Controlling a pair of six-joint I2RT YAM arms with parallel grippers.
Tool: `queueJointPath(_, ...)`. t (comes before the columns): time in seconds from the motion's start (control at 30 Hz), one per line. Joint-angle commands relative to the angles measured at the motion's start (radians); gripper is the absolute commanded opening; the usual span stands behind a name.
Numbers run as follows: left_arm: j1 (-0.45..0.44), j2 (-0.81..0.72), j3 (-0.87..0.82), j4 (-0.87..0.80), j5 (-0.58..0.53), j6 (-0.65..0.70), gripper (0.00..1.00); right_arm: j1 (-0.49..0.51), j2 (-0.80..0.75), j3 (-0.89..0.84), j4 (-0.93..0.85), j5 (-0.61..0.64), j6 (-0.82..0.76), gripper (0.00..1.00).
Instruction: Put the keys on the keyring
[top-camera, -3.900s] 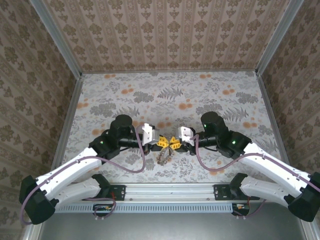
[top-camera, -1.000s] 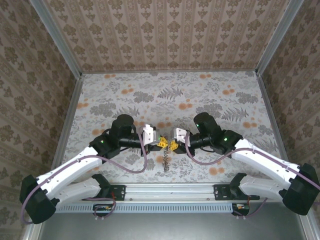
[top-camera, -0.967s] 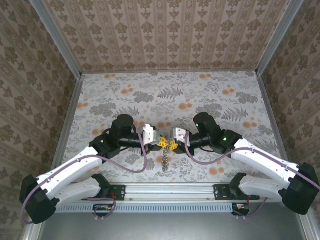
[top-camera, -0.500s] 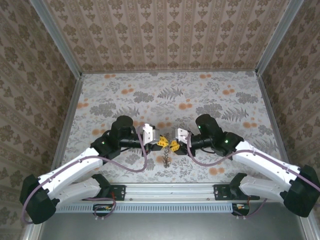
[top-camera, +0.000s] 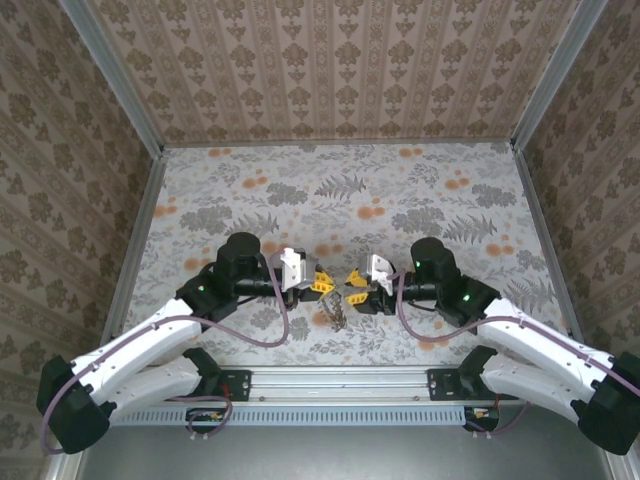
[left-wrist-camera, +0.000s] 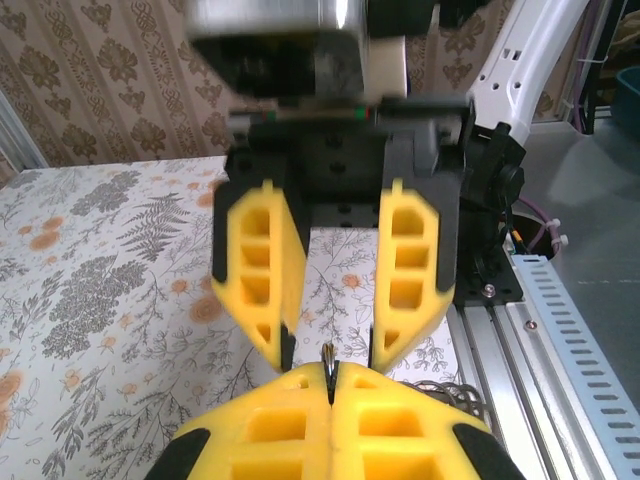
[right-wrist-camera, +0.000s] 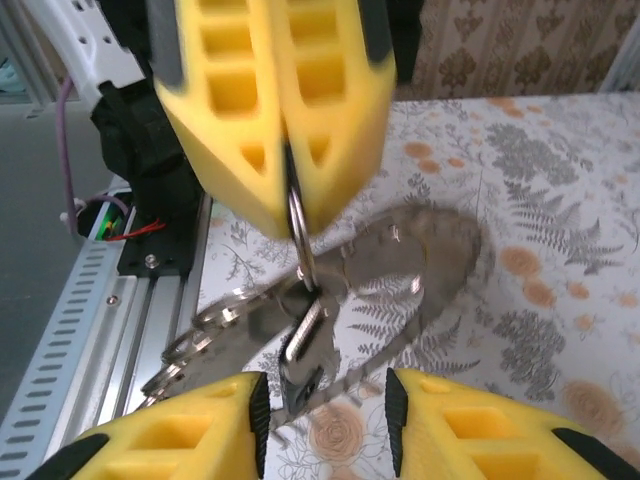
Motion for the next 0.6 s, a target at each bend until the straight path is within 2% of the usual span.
queueJointPath(0.0, 0.009, -0.018, -0.005, 0.057, 0.018, -0.025, 0.0, 0.018, -0.024, -0.072, 0.187, 0.062, 0.139, 0.38)
queueJointPath(0.27, 0.012, 0.011, 0.016, 0.053, 0.039, -0.01, 0.0, 0.065, -0.015, -0.121, 0.298, 0.186, 0.164, 0.39)
queueJointPath(0.57, 0.015, 0.025, 0.023, 0.065, 0.038, -0.014, 0.0, 0.105, 0.014, -0.143, 0.342, 0.232, 0.143, 0.35)
